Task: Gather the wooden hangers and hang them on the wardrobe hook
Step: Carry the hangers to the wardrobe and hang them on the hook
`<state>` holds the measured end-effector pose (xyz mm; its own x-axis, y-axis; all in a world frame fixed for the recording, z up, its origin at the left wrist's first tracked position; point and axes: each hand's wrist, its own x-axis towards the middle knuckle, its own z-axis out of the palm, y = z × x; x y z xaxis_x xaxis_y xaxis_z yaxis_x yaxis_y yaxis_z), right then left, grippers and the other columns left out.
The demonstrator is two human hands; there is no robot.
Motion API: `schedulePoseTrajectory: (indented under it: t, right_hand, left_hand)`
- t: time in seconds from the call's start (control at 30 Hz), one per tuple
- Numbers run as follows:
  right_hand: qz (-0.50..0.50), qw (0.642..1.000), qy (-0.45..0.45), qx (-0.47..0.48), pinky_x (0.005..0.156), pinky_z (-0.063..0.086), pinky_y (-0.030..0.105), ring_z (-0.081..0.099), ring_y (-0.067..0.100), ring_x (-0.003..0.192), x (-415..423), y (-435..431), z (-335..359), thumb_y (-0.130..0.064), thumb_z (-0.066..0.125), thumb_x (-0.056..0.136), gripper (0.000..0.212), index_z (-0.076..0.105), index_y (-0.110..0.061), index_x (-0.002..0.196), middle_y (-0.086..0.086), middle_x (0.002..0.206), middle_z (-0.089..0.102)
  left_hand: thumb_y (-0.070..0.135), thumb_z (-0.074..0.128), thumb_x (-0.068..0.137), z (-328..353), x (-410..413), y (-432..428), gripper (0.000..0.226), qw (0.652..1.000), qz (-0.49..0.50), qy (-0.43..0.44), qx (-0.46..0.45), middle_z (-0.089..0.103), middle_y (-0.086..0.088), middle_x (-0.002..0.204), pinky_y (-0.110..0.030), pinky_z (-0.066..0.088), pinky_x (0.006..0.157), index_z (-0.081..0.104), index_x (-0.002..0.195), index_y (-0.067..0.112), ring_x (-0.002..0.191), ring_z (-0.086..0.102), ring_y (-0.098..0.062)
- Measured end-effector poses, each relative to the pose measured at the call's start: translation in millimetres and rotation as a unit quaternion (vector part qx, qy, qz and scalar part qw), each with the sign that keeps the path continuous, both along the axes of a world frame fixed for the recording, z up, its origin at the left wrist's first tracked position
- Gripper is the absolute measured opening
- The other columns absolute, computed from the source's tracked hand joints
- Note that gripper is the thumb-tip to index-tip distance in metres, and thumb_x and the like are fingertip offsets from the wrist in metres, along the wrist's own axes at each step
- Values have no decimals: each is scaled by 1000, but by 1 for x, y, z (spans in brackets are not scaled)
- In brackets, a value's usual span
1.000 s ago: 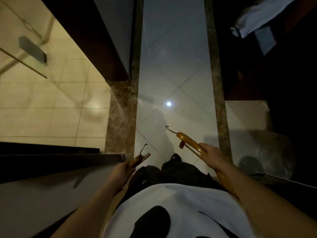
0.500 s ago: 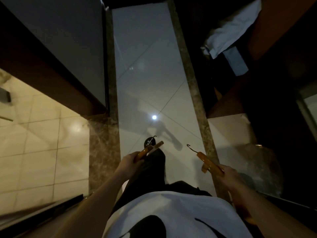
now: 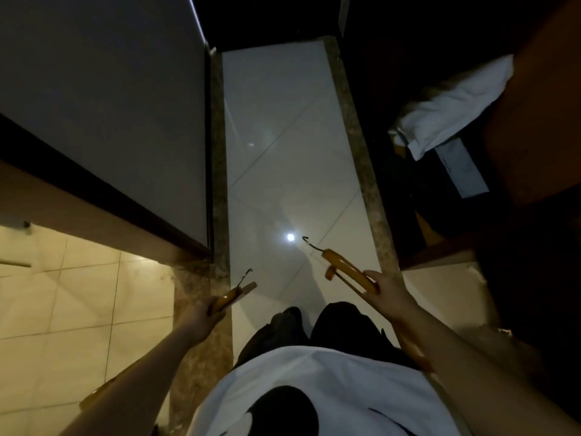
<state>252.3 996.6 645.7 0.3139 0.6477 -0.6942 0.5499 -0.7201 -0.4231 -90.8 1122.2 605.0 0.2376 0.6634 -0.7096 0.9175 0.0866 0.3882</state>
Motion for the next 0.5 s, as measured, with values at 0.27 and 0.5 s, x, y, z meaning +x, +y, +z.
schedulePoseTrajectory:
  t: [0.27,0.5]
  right_hand:
    - [-17,999,22,43,79,51,35,61,22,89,57,117,4,-15,54,91,44,45,-18,134,3,96,60]
    - [-55,998,13,-12,86,51,39,61,26,96,163,173,-11,-13,54,91,32,53,-10,123,13,103,64]
  left_hand:
    - [22,53,92,-5,66,102,24,1000,10,2,11,65,-12,99,-35,51,85,59,111,9,89,60,-21]
    - [23,53,93,2,199,185,18,997,-62,-45,1,58,-2,85,-25,42,66,56,110,16,83,57,-19]
